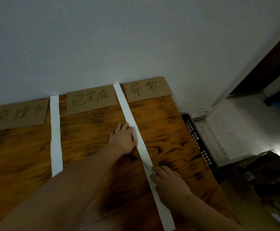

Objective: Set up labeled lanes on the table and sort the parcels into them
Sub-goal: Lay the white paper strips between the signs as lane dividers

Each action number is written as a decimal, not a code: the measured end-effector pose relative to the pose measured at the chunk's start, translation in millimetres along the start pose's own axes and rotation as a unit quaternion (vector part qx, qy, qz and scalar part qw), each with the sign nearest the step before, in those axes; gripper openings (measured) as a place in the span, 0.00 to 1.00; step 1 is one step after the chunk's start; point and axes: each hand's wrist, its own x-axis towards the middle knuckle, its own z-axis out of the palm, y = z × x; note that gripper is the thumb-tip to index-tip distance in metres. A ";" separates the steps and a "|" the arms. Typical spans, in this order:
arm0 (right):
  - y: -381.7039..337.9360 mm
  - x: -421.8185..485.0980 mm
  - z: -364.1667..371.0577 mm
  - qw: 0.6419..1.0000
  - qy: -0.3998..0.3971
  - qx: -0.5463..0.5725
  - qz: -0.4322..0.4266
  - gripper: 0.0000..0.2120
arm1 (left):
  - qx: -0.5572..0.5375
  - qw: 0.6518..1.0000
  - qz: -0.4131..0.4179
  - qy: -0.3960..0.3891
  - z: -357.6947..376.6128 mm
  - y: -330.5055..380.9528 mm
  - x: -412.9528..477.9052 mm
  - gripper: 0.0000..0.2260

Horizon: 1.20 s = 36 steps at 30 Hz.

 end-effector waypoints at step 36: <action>-637.7 75.8 -67.1 0.961 0.003 -0.089 -0.262 0.29 | -0.135 0.918 -0.365 0.073 -56.1 -553.4 -571.0 0.35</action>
